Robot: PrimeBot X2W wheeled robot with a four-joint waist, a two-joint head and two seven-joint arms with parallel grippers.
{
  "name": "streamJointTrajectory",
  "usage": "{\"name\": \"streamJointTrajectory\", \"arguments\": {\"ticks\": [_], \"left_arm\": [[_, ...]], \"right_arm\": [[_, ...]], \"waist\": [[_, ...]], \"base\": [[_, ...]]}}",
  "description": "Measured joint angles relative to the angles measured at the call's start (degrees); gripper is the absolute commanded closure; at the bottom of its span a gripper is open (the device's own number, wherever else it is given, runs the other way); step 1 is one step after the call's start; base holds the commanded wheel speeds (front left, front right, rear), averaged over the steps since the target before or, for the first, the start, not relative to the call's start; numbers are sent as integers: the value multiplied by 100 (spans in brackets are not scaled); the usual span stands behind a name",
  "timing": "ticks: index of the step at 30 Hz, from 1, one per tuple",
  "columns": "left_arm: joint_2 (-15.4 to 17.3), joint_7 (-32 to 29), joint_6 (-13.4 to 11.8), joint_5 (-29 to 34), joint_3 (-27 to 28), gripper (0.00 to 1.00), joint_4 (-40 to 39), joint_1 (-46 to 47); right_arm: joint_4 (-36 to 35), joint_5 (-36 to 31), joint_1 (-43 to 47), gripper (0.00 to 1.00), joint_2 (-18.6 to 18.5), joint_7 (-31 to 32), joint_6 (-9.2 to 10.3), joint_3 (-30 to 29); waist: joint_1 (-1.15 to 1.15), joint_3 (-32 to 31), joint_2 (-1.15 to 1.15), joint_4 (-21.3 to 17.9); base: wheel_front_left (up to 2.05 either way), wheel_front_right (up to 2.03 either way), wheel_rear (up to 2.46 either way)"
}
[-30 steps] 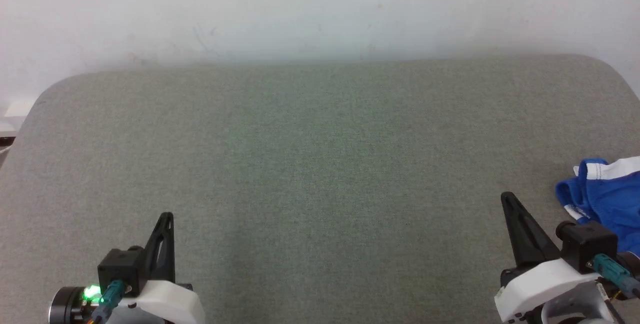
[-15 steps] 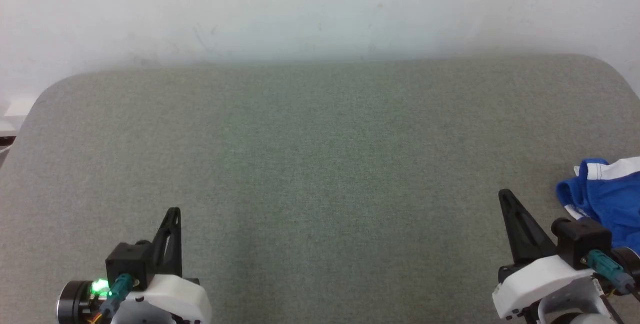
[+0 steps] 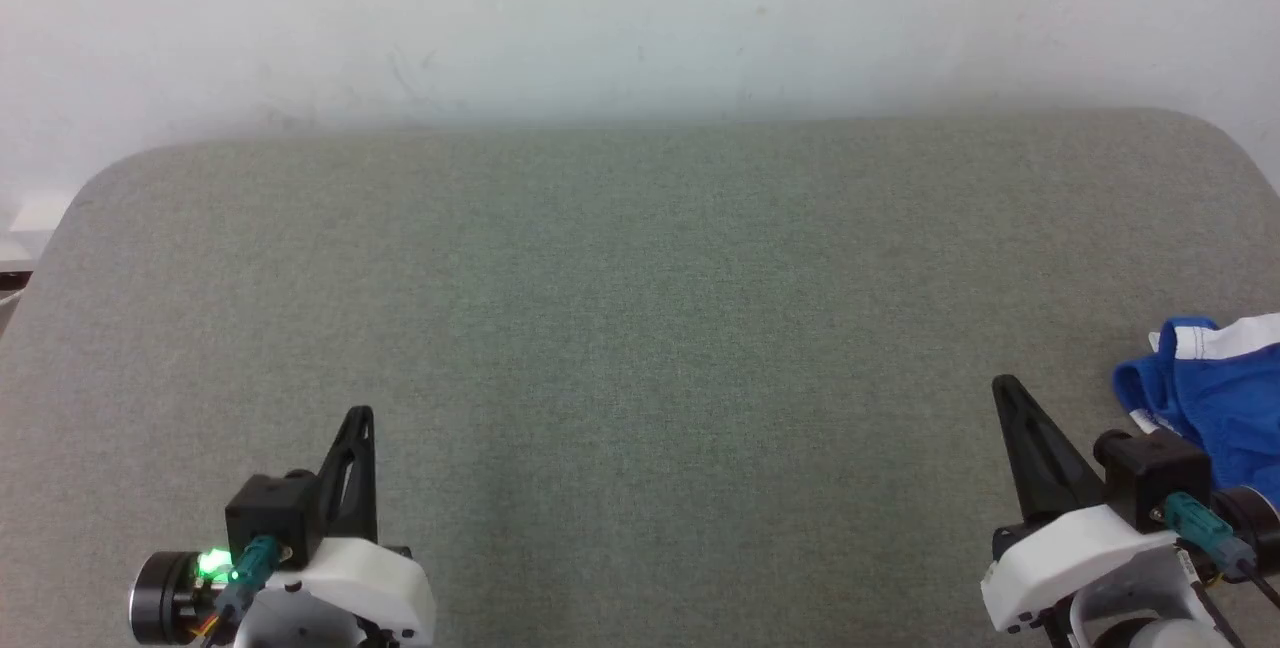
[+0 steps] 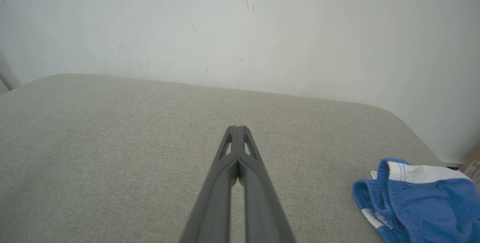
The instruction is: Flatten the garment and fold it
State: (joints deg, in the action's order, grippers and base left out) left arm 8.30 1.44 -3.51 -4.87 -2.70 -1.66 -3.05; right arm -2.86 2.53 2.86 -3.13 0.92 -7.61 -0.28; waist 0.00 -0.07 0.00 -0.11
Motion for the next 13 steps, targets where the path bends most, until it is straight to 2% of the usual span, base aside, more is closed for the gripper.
{"name": "streamJointTrajectory", "arguments": {"ticks": [13], "left_arm": [[-250, -54, 153, 198, 111, 100, 74, 114]], "right_arm": [[134, -98, -64, 100, 1, -20, 0, 14]], "waist": [[0, 4, 0, 5]], "base": [[0, 0, 0]]}}
